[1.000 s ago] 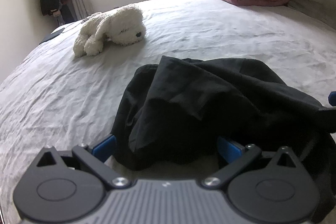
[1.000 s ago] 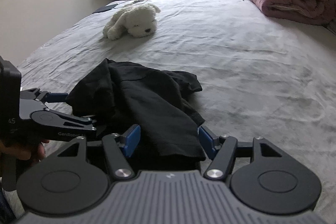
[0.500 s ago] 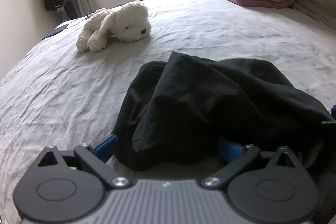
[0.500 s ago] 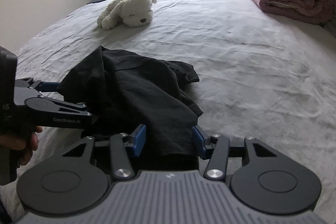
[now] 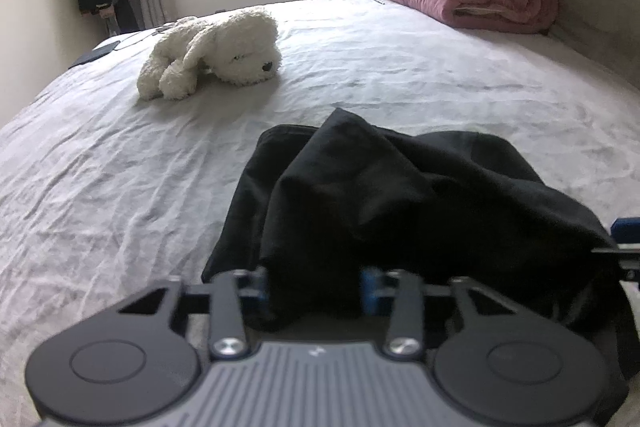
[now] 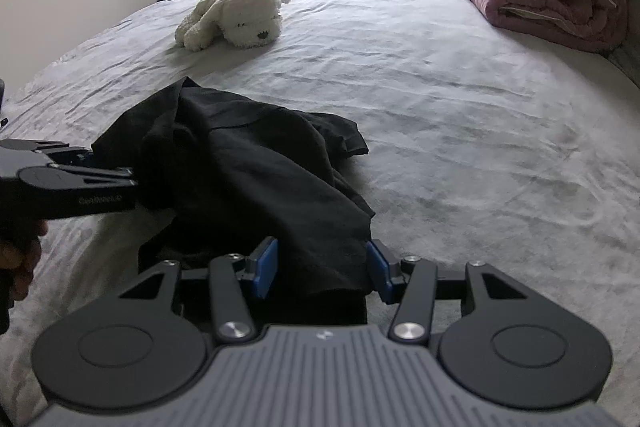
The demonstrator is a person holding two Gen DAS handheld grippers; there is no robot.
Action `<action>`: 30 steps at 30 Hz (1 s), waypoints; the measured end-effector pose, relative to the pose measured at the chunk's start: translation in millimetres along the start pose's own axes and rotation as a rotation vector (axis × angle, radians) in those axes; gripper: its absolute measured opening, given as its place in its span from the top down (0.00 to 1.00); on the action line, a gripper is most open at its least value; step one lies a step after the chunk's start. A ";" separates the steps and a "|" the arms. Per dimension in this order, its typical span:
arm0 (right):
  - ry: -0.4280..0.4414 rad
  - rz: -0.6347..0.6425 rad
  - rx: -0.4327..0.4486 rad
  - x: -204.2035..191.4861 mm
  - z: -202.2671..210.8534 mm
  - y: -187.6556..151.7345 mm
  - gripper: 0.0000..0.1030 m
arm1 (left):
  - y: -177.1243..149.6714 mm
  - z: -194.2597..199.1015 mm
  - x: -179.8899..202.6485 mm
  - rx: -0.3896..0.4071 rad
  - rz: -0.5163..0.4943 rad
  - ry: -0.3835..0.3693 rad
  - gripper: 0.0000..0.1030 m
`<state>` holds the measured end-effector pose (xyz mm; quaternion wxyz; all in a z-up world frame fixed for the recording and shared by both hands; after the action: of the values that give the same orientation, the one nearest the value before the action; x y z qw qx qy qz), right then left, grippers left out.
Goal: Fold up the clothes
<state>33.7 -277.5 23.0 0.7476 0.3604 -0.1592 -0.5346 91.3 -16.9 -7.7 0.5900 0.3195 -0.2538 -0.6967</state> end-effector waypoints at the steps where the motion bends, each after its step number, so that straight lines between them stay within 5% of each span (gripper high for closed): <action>1: -0.001 0.000 -0.001 0.0 -0.2 -0.1 0.49 | 0.5 1.5 -0.2 0.001 0.009 -0.009 0.83; 17: -0.019 -0.013 -0.002 8.5 -1.8 0.5 0.46 | 11.8 68.6 -88.0 0.160 0.176 -0.066 0.92; 26: 0.036 -0.036 -0.011 6.6 -14.7 -0.5 0.26 | -1.6 64.6 -152.2 0.132 0.296 0.022 0.92; 30: 0.091 -0.044 -0.027 -0.3 -24.8 -3.0 0.32 | -6.9 58.1 -171.1 0.099 0.340 0.059 0.92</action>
<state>47.0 -268.5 3.9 0.7469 0.3776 -0.1101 -0.5361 60.6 151.4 50.9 0.6901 0.3209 -0.3207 -0.5639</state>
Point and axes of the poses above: each gripper's, at about its wrist camera, not at the fingertips, and z roughly against the way its jaws point, x to its right, y to its top, the point moved 8 cm from there along -z, roughly the way its jaws point, and after that the axes turned 7 degrees about y, right-handed, at the moved point
